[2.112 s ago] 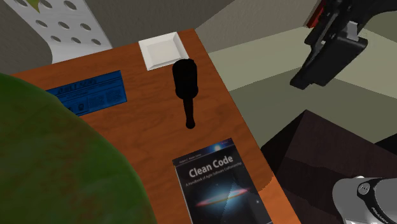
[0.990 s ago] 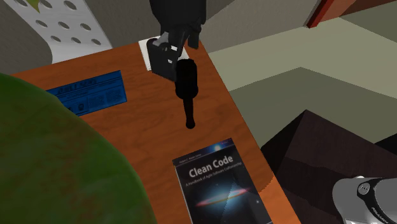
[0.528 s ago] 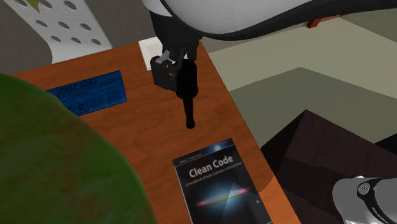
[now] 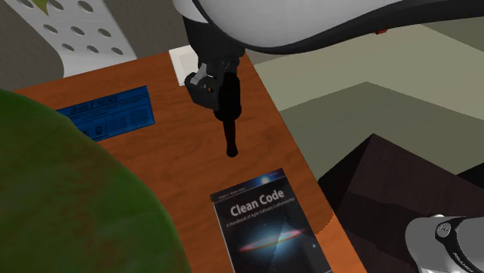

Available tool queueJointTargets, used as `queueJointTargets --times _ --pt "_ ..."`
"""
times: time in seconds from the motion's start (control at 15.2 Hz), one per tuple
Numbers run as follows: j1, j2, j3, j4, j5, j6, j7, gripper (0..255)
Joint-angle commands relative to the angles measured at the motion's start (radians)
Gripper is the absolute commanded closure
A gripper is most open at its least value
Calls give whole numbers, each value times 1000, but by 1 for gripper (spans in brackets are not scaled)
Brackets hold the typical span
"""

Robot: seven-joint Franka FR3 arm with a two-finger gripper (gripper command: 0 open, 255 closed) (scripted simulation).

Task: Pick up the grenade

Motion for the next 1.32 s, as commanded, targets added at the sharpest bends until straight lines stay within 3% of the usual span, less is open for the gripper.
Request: queueJointTargets --times 0.0,1.25 --pt "0 1 0 -1 0 0 0 255" --pt "3 8 2 214 0 -208 -6 255"
